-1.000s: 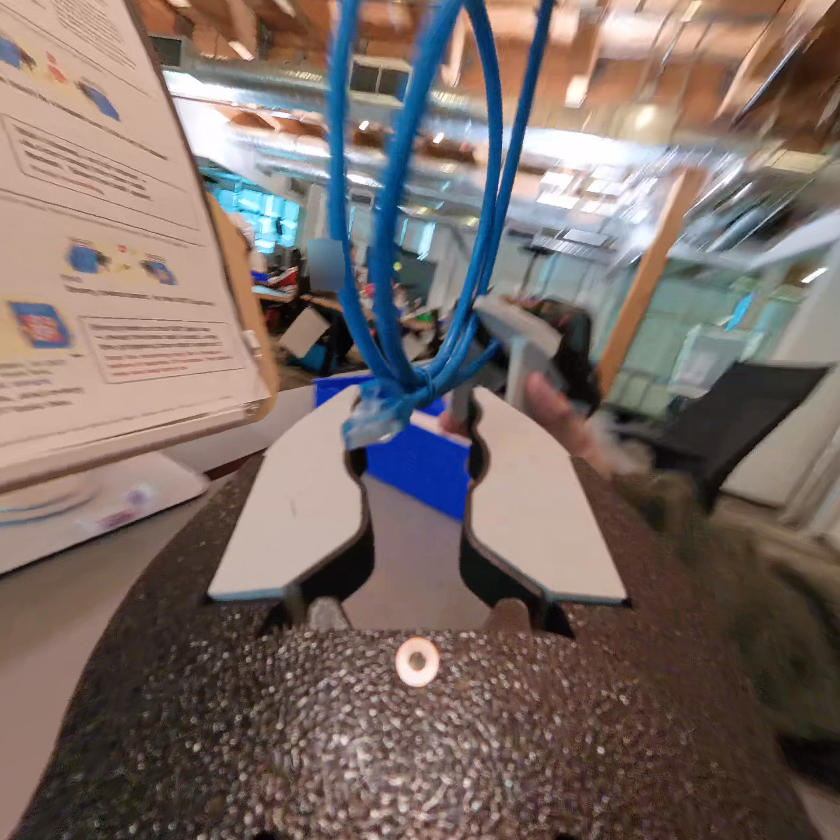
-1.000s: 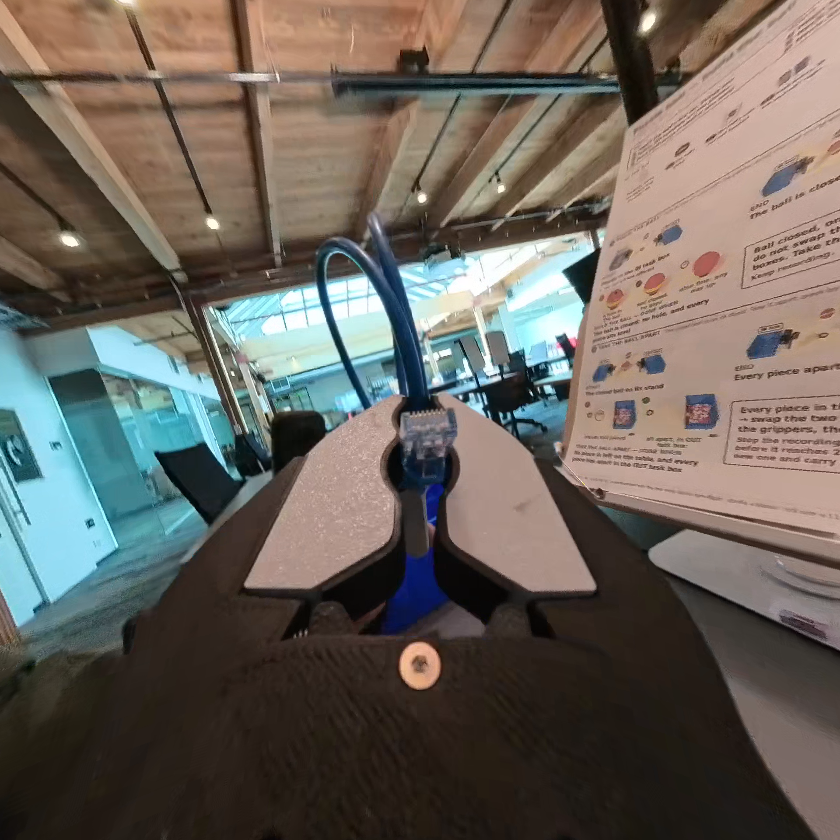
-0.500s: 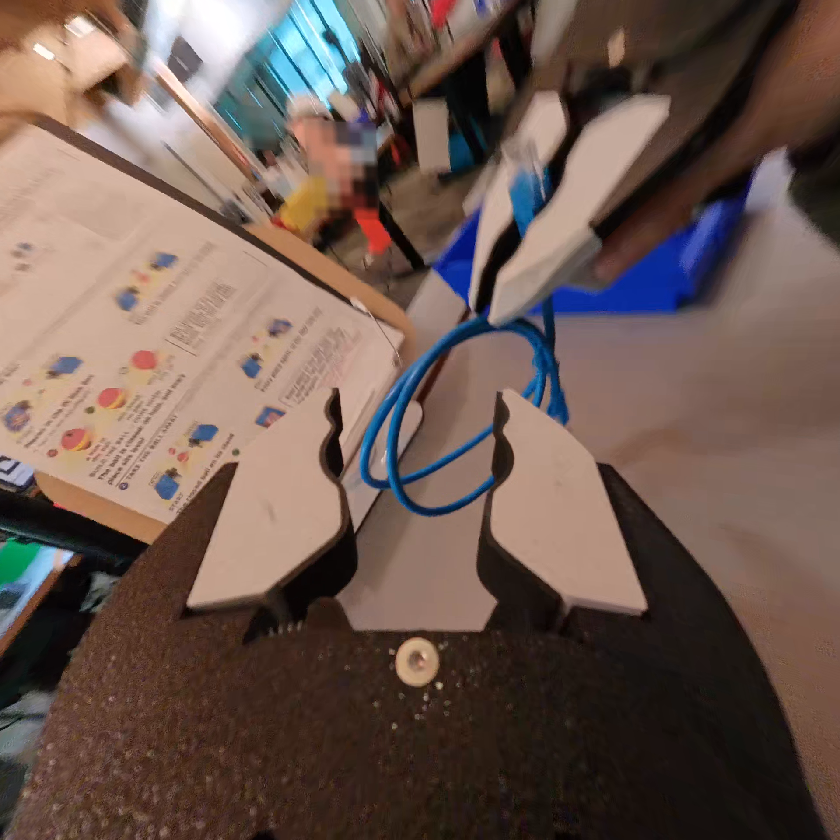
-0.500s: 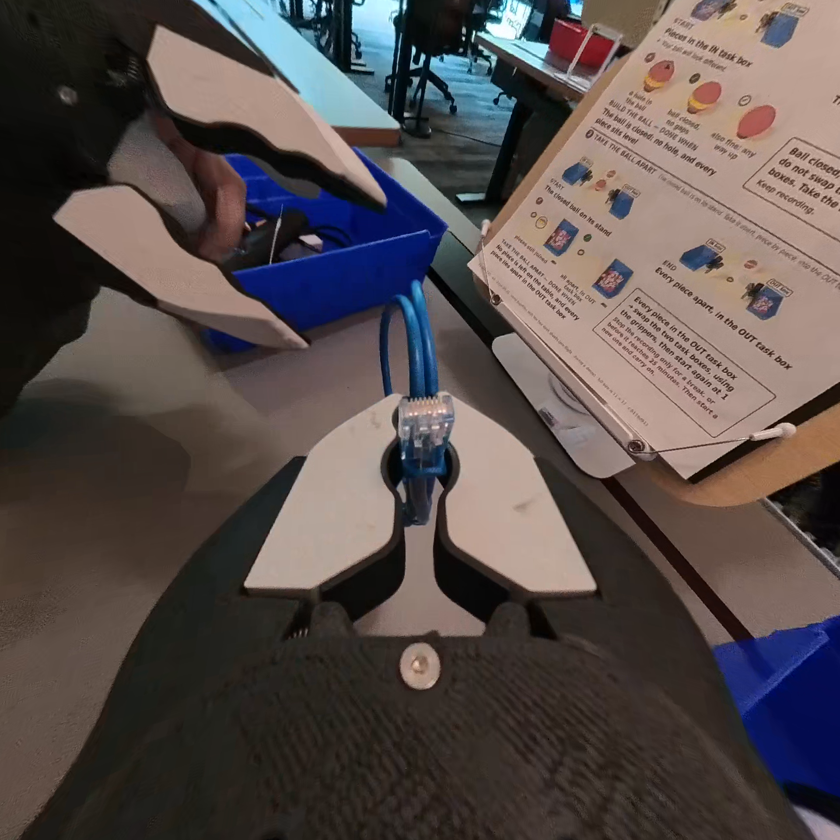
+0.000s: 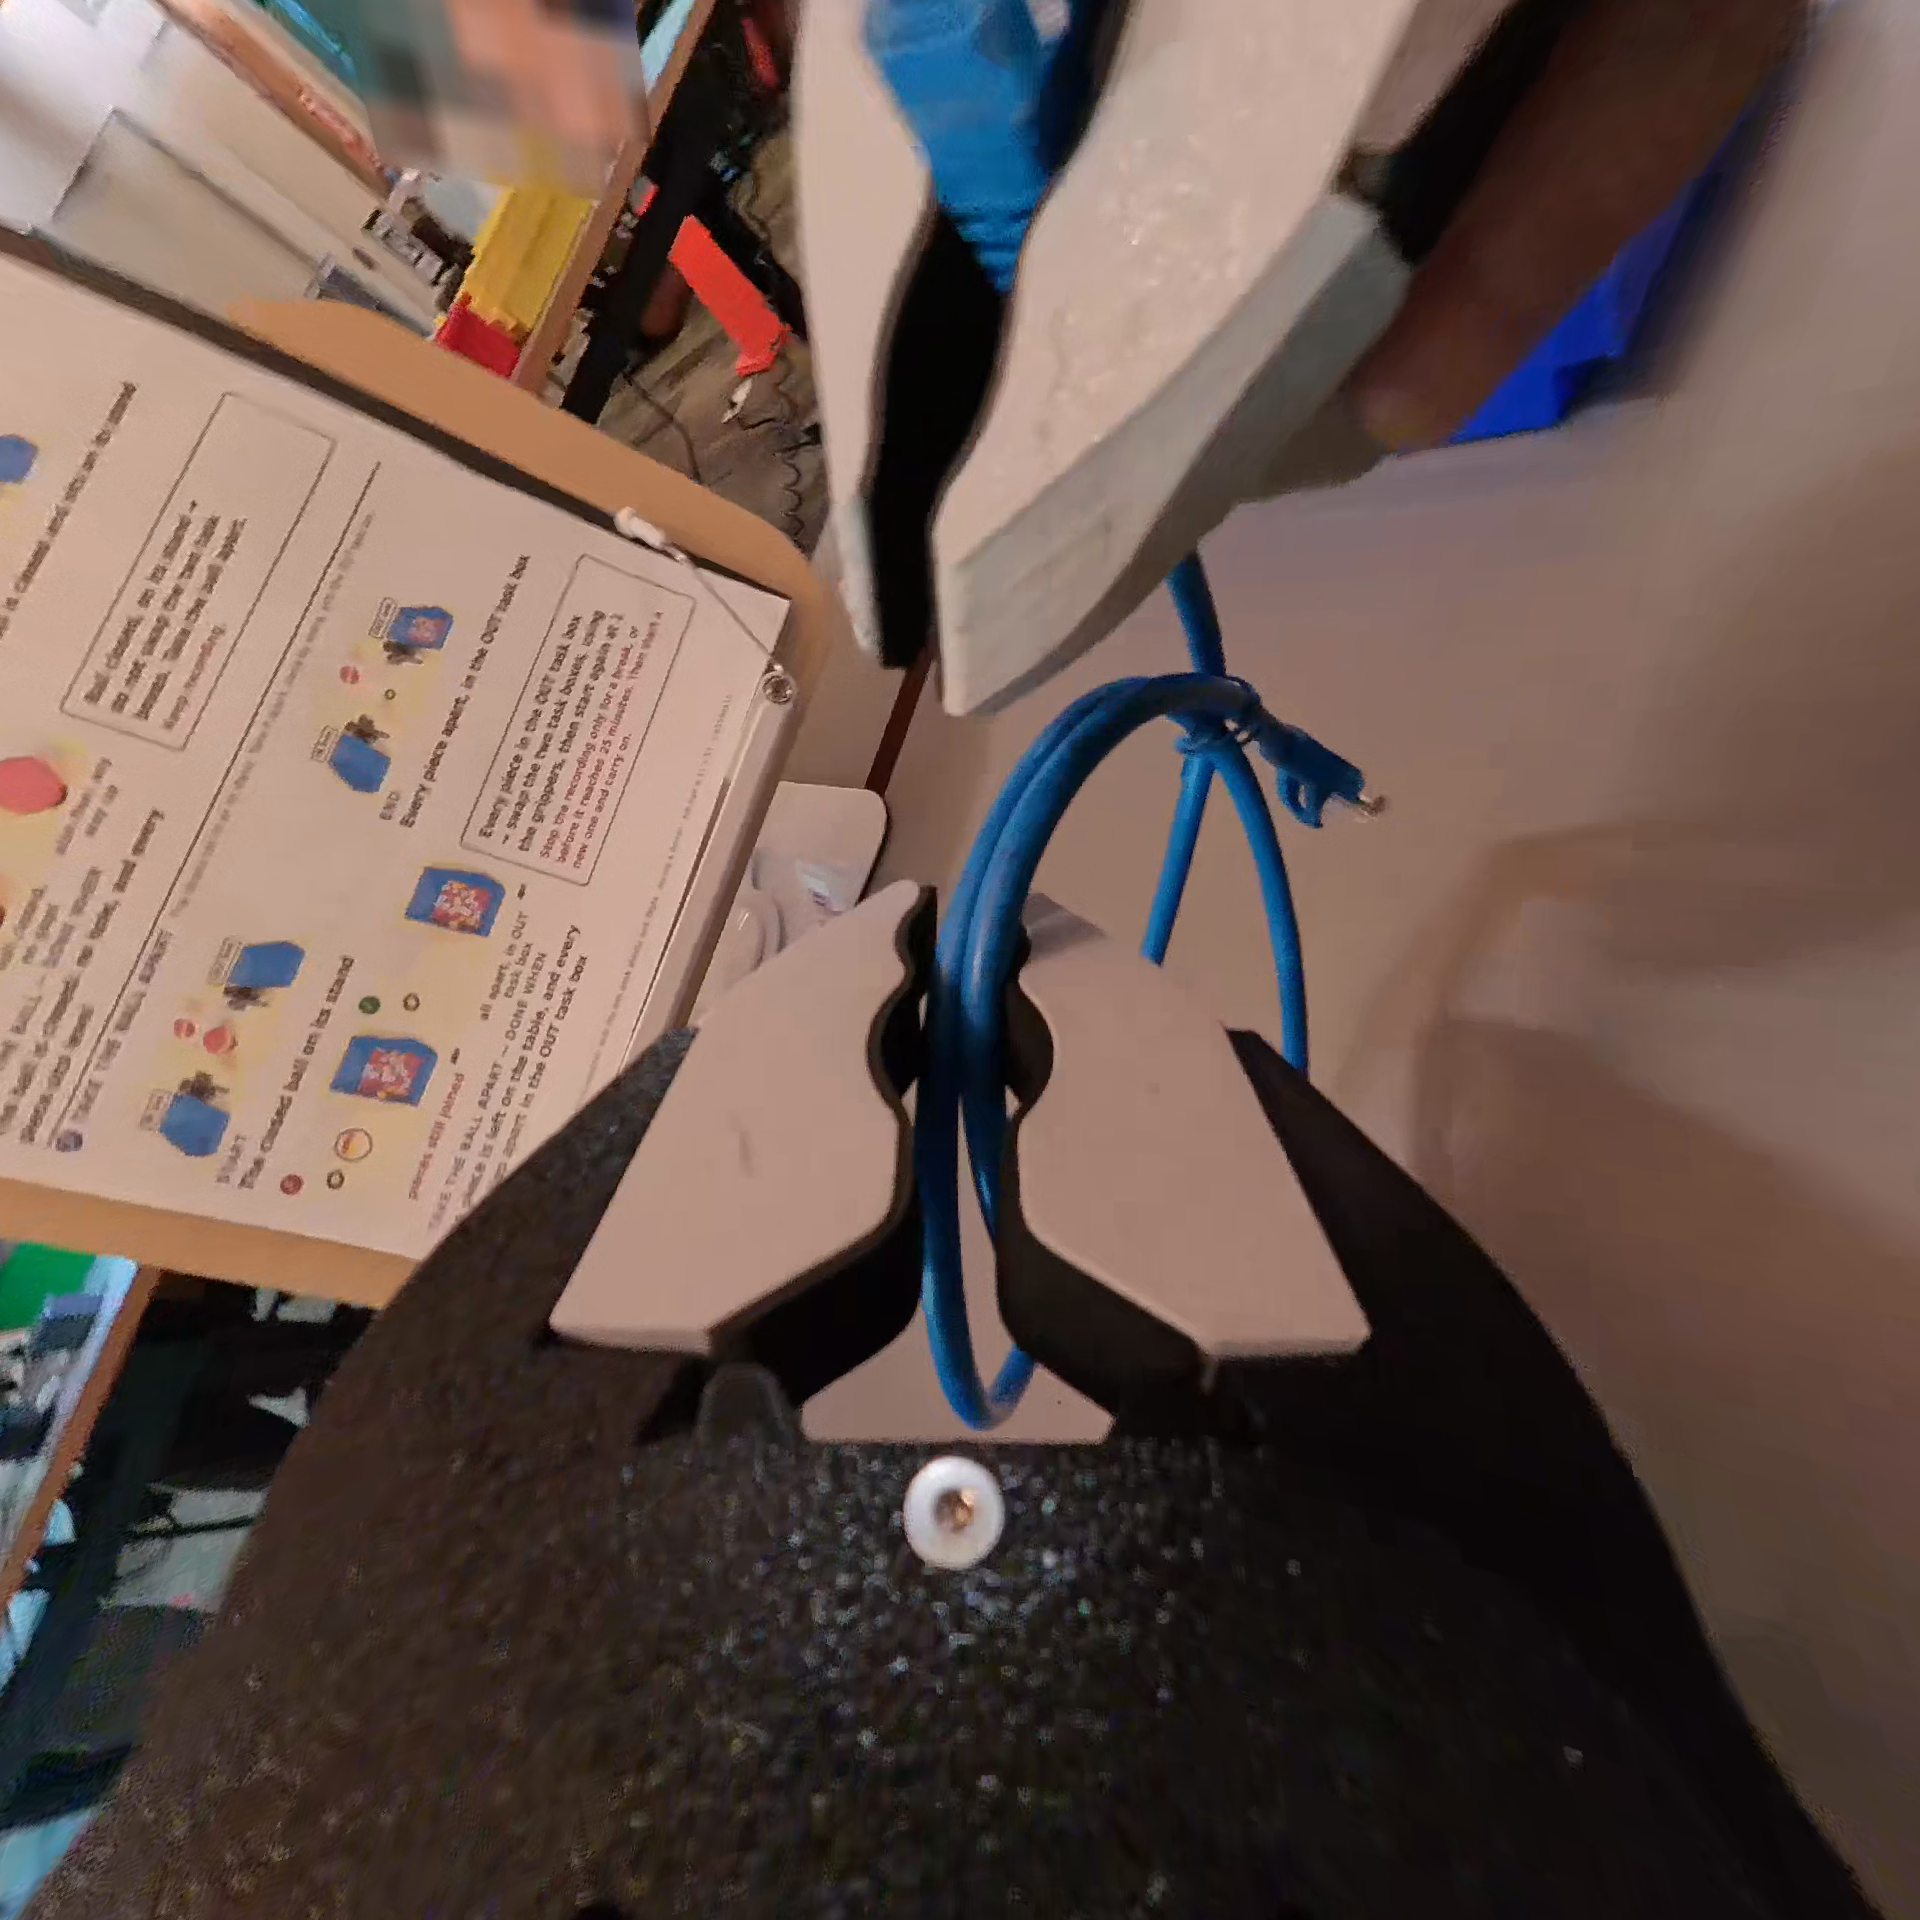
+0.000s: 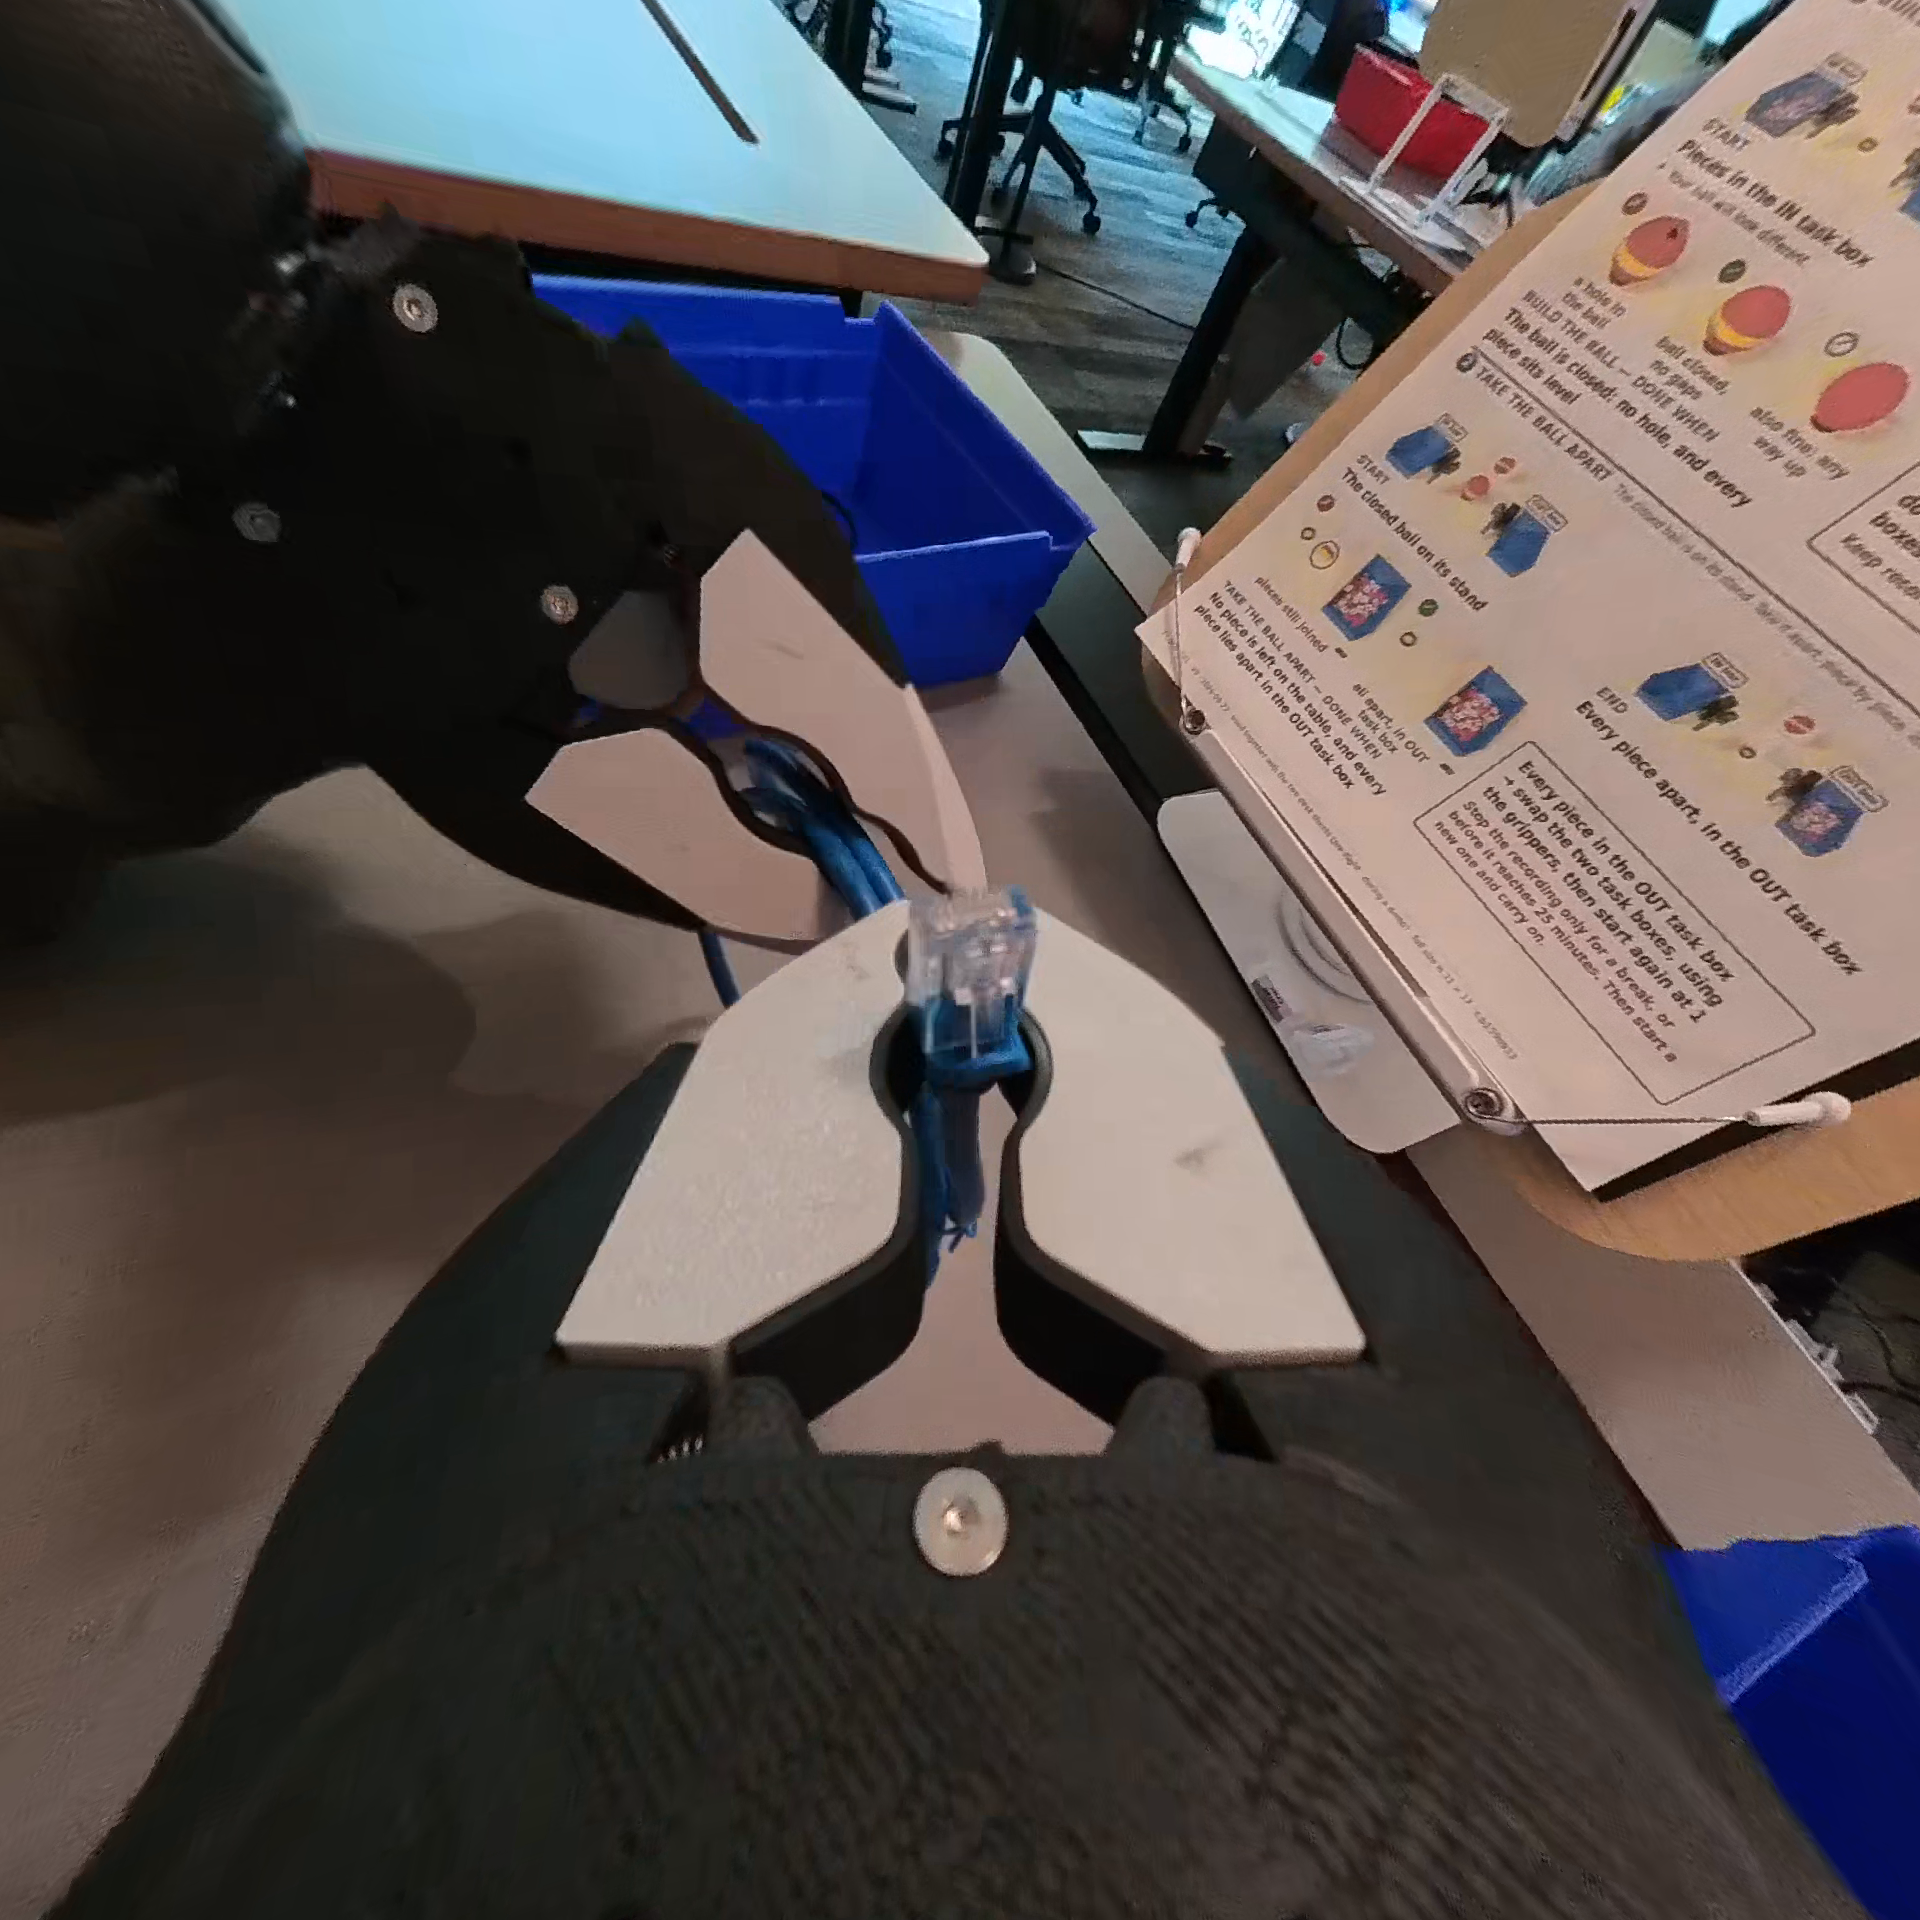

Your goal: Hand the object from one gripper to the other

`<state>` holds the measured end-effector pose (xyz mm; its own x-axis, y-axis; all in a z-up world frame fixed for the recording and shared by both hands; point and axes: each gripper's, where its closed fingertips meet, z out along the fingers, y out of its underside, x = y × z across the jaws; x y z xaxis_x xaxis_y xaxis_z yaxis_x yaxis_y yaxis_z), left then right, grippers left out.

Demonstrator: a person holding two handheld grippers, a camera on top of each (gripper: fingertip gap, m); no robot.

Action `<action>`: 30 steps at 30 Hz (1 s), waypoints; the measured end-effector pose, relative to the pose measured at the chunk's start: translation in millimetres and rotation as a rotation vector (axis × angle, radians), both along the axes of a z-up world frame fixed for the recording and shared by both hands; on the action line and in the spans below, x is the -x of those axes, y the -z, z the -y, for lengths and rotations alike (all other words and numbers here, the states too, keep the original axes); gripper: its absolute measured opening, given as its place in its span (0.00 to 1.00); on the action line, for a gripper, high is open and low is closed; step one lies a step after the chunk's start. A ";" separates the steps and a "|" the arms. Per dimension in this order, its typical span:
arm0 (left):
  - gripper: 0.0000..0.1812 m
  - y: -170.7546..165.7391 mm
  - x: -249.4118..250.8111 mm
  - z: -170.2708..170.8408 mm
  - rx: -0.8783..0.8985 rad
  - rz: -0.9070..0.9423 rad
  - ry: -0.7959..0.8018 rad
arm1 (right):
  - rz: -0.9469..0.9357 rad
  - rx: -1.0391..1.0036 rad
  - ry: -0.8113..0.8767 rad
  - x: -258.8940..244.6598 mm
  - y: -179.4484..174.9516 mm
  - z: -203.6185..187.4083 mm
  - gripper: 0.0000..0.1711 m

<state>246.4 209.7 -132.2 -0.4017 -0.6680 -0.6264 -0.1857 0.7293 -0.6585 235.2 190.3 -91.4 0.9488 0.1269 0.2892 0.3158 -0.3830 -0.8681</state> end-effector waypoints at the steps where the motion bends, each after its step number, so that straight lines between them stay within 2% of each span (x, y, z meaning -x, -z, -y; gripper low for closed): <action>1: 0.05 -3.0 -1.5 -2.8 0.035 0.010 -0.022 | -0.007 -0.047 0.004 -0.5 -6.5 -1.4 0.10; 5: 0.04 -20.5 -5.0 -19.8 0.238 0.073 -0.111 | -0.032 -0.238 0.037 -4.9 -36.4 -0.6 0.44; 7: 0.04 -31.1 -4.7 -29.1 0.376 0.112 -0.138 | -0.021 -0.314 0.074 -10.3 -49.1 2.5 0.51; 10: 0.04 -52.0 -0.7 -40.9 0.616 0.186 -0.157 | -0.071 -0.379 0.123 -19.5 -56.7 3.5 0.56; 13: 0.04 -73.2 7.0 -45.7 0.801 0.259 -0.112 | -0.146 -0.393 0.124 -20.0 -53.1 -3.2 0.56; 17: 0.04 -95.2 17.1 -45.1 1.016 0.307 -0.039 | -0.213 -0.349 0.027 -1.3 -39.1 -19.3 0.46; 18: 0.04 -97.1 18.3 -45.7 1.045 0.307 -0.033 | -0.201 -0.337 0.016 1.6 -36.4 -21.9 0.37; 19: 0.04 -97.7 19.0 -46.0 1.060 0.302 -0.029 | -0.180 -0.336 0.006 3.8 -35.9 -23.1 0.24; 21: 0.04 -100.7 21.2 -48.0 1.079 0.317 -0.017 | -0.151 -0.365 0.006 4.7 -40.5 -23.1 0.10; 26: 0.05 -102.8 23.0 -39.1 1.028 0.319 0.037 | -0.232 -0.396 0.011 0.0 -50.6 -16.6 0.05; 30: 0.05 -95.6 21.6 -23.9 0.937 0.273 0.089 | -0.184 -0.425 0.035 -8.8 -56.2 -8.2 0.04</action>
